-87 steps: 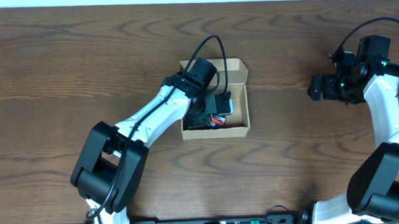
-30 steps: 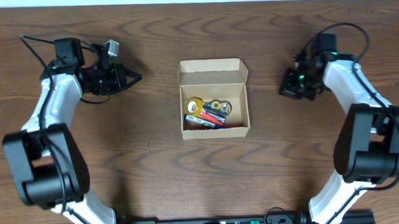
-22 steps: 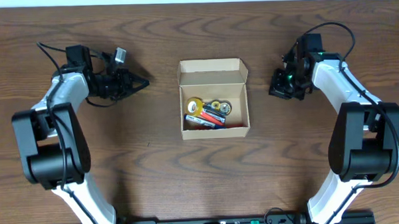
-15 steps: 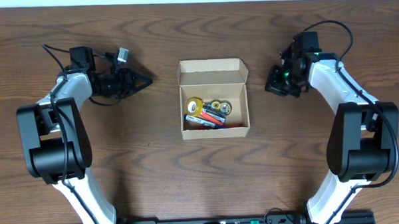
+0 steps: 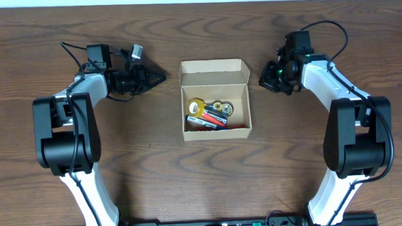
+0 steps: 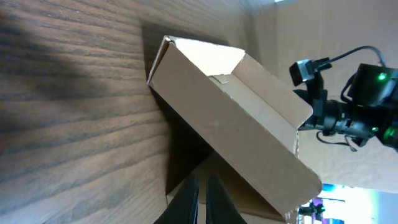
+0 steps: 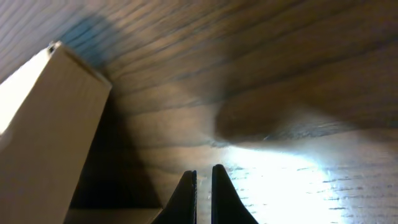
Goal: Pack container
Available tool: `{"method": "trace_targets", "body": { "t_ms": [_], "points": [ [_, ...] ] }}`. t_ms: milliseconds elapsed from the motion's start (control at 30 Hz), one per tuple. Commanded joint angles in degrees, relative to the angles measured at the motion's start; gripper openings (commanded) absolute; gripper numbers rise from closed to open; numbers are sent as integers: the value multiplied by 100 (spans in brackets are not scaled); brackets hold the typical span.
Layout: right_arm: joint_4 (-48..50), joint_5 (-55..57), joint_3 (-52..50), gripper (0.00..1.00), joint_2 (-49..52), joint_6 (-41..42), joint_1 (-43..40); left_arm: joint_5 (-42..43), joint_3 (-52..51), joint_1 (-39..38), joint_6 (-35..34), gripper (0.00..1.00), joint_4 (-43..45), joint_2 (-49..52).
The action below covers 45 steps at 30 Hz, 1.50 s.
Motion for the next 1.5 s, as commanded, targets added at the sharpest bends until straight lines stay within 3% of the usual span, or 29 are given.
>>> {"method": "trace_targets", "body": {
  "t_ms": [0, 333, 667, 1467],
  "points": [
    [52, 354, 92, 1, 192, 590, 55, 197, 4, -48, -417, 6, 111, 210],
    [579, 210, 92, 1, 409, 1906, 44, 170, 4, -63, -911, 6, 619, 214],
    [1692, -1655, 92, 1, 452, 96, 15, 170, 4, -63, -911, 6, 649, 214],
    [1353, -1969, -149, 1, 501, -387, -210, 190, 4, -66, -905, 6, 551, 214]
  ]
}}
